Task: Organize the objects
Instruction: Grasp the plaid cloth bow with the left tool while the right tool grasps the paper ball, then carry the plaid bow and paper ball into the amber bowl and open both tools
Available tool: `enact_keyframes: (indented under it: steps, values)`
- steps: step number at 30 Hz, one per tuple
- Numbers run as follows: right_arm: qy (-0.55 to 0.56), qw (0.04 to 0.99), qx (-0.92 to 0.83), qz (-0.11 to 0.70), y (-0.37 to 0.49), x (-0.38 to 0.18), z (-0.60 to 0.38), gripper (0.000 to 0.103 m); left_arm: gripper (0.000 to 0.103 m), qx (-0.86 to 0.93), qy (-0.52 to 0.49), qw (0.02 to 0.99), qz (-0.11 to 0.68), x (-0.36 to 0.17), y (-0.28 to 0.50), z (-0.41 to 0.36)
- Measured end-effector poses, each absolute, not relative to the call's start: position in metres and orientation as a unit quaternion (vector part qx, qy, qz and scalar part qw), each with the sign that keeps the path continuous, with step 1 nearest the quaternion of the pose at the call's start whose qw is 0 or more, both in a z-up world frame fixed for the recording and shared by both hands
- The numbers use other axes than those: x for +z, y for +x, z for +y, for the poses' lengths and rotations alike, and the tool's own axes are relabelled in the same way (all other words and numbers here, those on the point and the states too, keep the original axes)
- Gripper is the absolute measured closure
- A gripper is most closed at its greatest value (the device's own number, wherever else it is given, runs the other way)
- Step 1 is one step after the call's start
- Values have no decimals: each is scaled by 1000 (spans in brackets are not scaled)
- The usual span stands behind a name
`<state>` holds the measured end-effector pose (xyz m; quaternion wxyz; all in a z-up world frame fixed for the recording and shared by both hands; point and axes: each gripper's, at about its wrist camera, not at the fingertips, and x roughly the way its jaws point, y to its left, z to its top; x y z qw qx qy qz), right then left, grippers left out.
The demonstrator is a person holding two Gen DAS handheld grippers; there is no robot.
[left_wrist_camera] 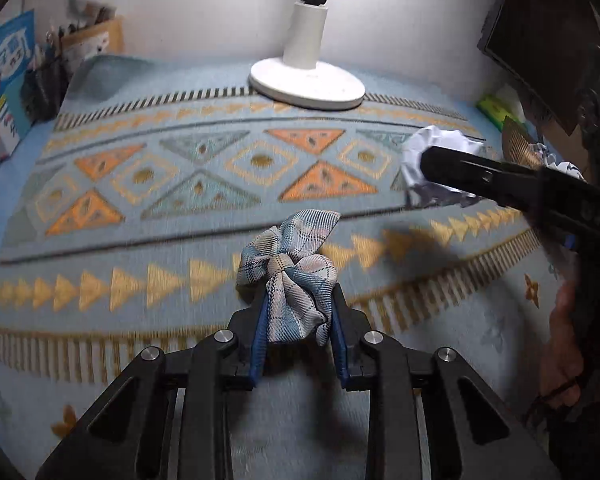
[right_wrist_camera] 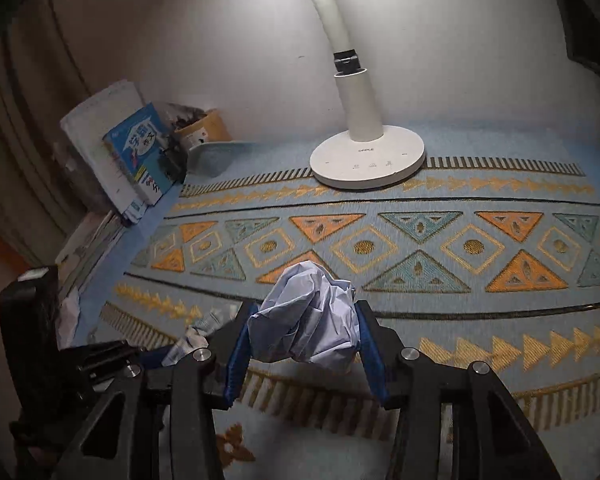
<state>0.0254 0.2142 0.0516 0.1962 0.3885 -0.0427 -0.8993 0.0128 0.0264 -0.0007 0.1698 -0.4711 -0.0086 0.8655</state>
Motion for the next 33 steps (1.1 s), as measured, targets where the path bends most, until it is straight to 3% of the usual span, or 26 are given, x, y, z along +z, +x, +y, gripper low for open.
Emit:
enact_keyframes:
  steps: [5,10,12,14,15,25,27,28,33]
  values:
    - [381,194,-904,-13,45,34,210,55,79,886,-436,156,-28,-3,39,18]
    - [397,183,-899,-11,38,24,213,54,79,899,-418,131,9,-4,39,31]
    - [413,180,-892,-21,35,22,215,48,79,900,-418,123,27,-5,40,36]
    - [410,169,-896,-31,35,24,220,34,79,901,-417,113,42,-8,41,38]
    - [407,163,-898,-36,36,25,222,34,79,902,-414,114,46,-7,42,39]
    - [414,151,-896,-47,32,22,225,34,79,902,-413,117,46,-9,46,37]
    - [421,153,-893,-36,29,19,220,40,79,903,-411,118,42,-8,47,35]
    - [421,155,-893,-29,29,19,217,52,79,904,-408,120,38,-7,47,34]
    - [372,165,-913,-15,44,30,215,53,79,908,-401,121,25,-4,48,30]
